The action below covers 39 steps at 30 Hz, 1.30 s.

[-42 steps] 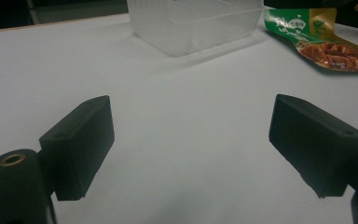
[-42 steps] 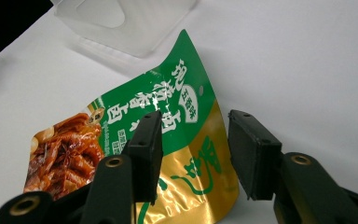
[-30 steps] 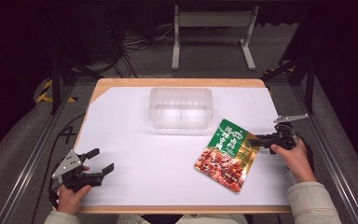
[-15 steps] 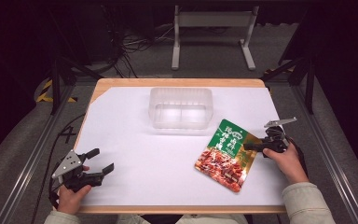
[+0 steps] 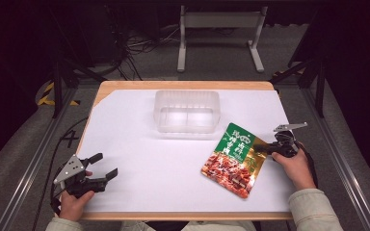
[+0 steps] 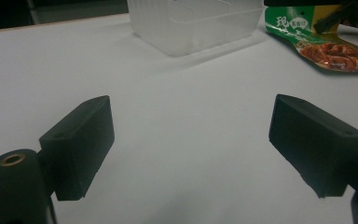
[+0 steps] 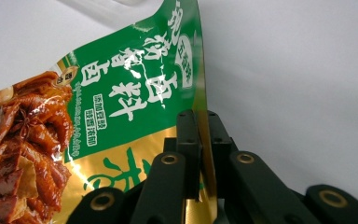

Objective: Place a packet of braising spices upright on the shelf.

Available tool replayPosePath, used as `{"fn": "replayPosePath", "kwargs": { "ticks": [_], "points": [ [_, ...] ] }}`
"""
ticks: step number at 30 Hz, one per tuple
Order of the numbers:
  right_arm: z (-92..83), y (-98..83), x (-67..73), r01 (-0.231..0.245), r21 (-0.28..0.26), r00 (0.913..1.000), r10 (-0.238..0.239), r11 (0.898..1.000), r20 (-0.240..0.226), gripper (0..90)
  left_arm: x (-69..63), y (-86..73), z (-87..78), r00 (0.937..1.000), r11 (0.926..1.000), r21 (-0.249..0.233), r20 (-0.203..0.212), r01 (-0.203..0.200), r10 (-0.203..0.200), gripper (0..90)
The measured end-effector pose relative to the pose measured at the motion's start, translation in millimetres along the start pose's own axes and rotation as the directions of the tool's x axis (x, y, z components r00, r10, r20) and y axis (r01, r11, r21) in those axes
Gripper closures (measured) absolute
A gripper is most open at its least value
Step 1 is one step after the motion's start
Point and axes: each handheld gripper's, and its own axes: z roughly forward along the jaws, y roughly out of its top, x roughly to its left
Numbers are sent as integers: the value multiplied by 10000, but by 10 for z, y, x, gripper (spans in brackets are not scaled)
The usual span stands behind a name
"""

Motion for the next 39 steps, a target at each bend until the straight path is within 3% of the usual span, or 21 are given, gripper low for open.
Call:
{"fn": "replayPosePath", "kwargs": {
  "ticks": [10,21,31,39],
  "points": [
    [-82,15,7,-489,-444,9982,473,9978,-368,900,0,0,-1,10000,10000,-4,-1,36,-36,148],
    [-259,48,85,-553,-1295,9959,453,9900,-788,900,0,-1,-1,10000,10000,-5,0,28,-28,147],
    [-549,192,366,52,-2375,9922,-345,9714,-1194,900,0,-1,-2,10000,10000,-9,5,25,-25,147],
    [-748,336,706,934,-2735,9826,-1328,9573,-1295,900,4,0,-4,10000,10000,-25,15,2,-2,147]
  ]
}}
